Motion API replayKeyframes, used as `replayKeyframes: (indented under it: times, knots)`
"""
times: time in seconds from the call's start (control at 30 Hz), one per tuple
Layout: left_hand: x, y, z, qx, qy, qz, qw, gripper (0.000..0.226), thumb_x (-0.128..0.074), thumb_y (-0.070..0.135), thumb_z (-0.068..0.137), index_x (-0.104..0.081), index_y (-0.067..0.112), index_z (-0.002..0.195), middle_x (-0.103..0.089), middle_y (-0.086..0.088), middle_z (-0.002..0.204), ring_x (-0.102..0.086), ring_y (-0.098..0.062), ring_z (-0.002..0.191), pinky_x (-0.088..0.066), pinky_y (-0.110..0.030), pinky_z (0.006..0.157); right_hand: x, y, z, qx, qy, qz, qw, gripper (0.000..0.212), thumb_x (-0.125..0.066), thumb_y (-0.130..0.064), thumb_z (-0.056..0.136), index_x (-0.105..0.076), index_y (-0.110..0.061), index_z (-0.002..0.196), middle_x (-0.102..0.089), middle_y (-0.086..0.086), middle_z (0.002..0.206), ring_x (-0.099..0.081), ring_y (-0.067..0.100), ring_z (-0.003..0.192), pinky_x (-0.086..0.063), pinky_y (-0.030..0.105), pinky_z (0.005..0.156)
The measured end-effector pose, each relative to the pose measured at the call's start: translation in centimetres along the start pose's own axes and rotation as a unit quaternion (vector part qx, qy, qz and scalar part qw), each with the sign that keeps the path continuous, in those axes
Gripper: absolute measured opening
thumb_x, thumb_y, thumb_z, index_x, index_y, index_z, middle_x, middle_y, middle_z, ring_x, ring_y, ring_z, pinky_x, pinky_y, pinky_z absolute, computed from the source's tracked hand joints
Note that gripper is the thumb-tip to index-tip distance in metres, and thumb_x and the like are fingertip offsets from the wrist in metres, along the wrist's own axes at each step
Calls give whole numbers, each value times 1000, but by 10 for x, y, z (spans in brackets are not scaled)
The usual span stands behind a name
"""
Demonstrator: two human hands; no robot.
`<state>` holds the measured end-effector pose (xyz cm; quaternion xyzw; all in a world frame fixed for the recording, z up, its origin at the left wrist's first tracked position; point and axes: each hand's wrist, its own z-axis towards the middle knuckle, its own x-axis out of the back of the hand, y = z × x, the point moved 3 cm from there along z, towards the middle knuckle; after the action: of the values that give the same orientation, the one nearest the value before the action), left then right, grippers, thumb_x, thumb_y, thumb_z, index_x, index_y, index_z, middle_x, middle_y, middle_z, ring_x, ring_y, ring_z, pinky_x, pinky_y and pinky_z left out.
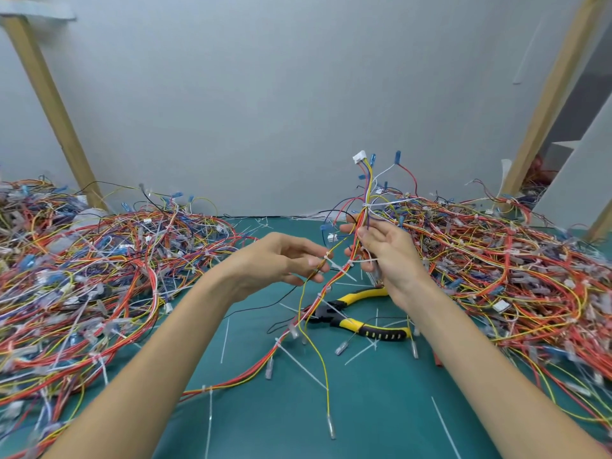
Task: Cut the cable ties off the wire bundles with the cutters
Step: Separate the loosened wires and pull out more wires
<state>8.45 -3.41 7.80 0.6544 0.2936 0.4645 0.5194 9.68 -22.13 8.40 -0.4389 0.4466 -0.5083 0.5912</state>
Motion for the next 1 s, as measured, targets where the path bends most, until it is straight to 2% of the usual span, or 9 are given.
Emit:
replayKeyframes:
  times: [0.13,0.23,0.33,0.43,0.6,0.7,0.77,0.87,1.0]
  knots:
    - [-2,0,-1,8,3,40,999,19,-57,20,97,-69,22,113,-74,10,99,-67,-4,96,-44,-28,85,0,0,1,-9,-4,22,1000,20,-47,-5,101,-63,-15,108,-75,-7,96,-67,10,65,-31,14,38]
    - [-5,-1,-3,28,-19,60,998,20,-54,24,99,-69,25,112,-74,11,104,-66,-3,103,-44,-26,89,0,-1,2,-17,-8,49,999,21,-46,-4,101,-63,-15,105,-76,-6,95,-67,10,65,-31,14,39]
    - [-10,-4,-5,46,-66,29,996,26,-44,19,104,-63,16,121,-70,1,118,-66,-15,111,-49,-33,99,2,-1,3,-21,-14,66,998,21,-46,-4,101,-63,-16,105,-75,-6,95,-68,11,66,-32,14,39]
    - [-16,-5,-7,55,-111,-33,992,29,-38,9,104,-55,3,128,-68,-10,122,-66,-25,111,-53,-35,96,4,0,5,-19,-6,66,998,21,-46,-4,101,-62,-18,106,-75,-5,97,-70,11,70,-36,15,41]
    - [-22,0,-11,59,-189,-81,977,33,-41,3,102,-48,-1,134,-65,-17,125,-63,-29,116,-54,-35,95,5,6,10,-43,4,97,994,22,-45,-2,101,-62,-16,106,-74,-3,96,-67,13,84,-46,22,59]
    - [-26,3,-14,42,-236,-86,967,33,-43,2,101,-47,-4,133,-62,-19,130,-59,-32,121,-51,-39,99,3,8,11,-65,-3,128,990,22,-45,-2,101,-62,-15,105,-75,-4,92,-66,12,82,-46,22,63]
    - [-29,6,-16,28,-255,-91,962,32,-46,6,100,-47,-4,131,-61,-16,131,-60,-34,120,-54,-37,93,3,9,11,-79,-7,149,986,23,-45,-2,101,-62,-16,104,-75,-5,89,-66,14,82,-46,21,61]
    - [-32,8,-15,15,-248,-103,963,28,-49,10,100,-47,-1,126,-62,-15,130,-63,-33,116,-57,-34,84,4,9,12,-85,-8,165,983,24,-44,-4,101,-63,-17,107,-75,-4,91,-64,15,85,-46,22,61]
    - [-32,7,-10,-3,-194,-115,974,27,-50,12,98,-49,1,123,-66,-14,125,-65,-32,112,-57,-39,88,6,11,12,-95,-3,138,986,23,-43,-12,103,-64,-21,106,-74,-3,101,-61,16,88,-44,24,62]
